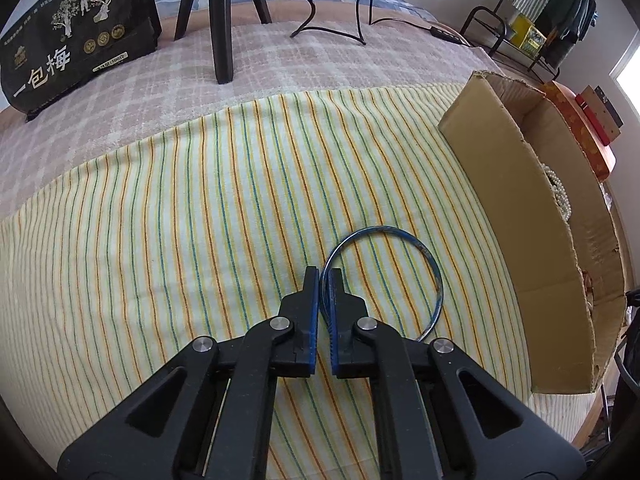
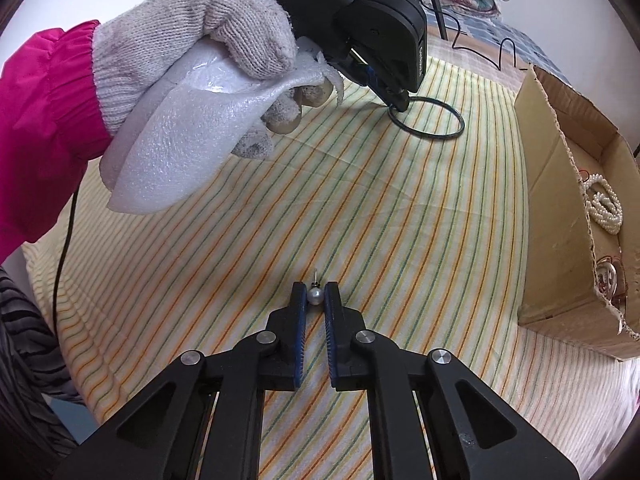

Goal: Organize jewelry
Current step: 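Carry the black ring with the left tool while the right tool carries the earring over the box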

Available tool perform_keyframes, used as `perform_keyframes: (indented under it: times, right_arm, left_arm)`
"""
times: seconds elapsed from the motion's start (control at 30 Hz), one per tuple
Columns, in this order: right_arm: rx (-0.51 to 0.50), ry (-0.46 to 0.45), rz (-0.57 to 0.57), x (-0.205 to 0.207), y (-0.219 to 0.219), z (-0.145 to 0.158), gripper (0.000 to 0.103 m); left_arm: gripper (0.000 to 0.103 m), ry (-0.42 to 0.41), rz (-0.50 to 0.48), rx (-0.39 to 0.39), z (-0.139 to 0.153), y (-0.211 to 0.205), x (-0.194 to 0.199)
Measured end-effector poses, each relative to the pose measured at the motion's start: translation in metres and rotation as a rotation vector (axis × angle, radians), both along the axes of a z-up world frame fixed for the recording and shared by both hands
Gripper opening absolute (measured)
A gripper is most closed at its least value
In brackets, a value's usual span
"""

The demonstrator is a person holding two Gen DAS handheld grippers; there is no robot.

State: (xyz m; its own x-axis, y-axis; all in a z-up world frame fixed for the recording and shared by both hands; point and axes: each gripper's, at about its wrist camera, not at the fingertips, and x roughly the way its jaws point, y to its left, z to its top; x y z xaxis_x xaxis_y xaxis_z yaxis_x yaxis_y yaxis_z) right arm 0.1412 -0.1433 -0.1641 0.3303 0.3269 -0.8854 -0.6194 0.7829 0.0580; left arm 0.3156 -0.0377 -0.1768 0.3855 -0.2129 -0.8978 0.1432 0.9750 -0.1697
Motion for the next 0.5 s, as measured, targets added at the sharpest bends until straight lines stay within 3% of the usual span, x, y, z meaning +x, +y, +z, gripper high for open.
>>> perform_keyframes:
  times: [0.5]
  right_arm:
    - [0.066,-0.014,-0.035,0.012,-0.017,0.017,0.007]
  left_arm:
    - [0.001,-0.071,0.011,-0.035,0.040,0.014,-0.021]
